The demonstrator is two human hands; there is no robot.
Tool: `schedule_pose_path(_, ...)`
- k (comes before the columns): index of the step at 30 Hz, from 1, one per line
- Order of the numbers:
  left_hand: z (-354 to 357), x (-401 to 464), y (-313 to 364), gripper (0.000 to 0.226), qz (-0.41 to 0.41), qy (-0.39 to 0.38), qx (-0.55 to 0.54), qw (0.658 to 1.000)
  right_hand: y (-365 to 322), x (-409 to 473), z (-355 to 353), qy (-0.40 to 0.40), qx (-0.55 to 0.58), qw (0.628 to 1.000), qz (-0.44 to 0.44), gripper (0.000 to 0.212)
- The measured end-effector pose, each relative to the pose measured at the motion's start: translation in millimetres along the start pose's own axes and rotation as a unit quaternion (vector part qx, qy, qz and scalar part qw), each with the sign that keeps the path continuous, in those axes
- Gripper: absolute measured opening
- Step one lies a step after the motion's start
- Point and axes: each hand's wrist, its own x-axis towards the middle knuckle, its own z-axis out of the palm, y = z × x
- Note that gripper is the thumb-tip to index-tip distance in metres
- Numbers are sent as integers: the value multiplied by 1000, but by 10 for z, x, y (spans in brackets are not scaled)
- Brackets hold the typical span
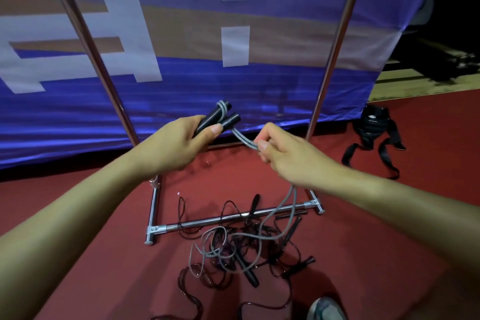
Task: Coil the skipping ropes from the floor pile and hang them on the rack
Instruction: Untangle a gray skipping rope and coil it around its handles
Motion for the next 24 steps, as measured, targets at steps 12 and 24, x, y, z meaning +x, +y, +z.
schedule_pose_path(12,286,71,76,41,-73,-107,84,988,-79,-54,-244,28,-455,871,-184,33)
schedule_pose_path(24,469,-65,411,43,31,-254,117,960,41,50,-472,-45,-237,940,-243,29)
